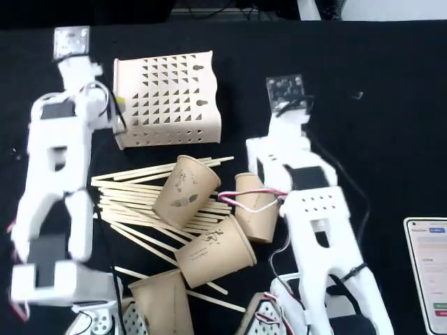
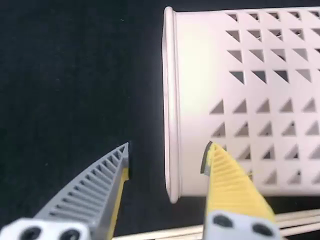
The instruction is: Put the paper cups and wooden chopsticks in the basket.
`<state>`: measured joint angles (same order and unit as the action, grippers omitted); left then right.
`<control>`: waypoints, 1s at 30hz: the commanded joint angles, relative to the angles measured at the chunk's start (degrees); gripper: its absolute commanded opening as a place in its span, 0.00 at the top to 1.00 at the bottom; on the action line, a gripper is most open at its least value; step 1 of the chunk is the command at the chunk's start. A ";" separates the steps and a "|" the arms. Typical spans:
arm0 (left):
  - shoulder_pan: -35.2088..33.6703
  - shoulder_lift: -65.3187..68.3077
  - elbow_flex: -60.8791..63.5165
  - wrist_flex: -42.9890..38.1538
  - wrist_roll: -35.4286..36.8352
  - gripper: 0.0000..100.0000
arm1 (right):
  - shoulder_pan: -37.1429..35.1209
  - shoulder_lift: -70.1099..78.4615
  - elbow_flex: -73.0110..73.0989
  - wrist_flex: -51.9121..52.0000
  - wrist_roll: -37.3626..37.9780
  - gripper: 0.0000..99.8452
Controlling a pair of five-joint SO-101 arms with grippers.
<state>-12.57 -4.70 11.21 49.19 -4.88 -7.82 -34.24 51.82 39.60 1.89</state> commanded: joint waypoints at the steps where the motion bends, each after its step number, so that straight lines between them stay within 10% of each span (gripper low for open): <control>1: -0.92 10.99 -16.13 3.25 0.00 0.75 | -0.79 0.22 4.00 -6.15 -0.18 0.83; 30: -22.64 32.26 -32.75 4.40 0.00 0.75 | -0.79 0.31 6.29 -8.79 -0.09 0.83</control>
<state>-32.53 29.58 -16.57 52.53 -4.79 -7.82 -34.24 58.24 31.69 1.89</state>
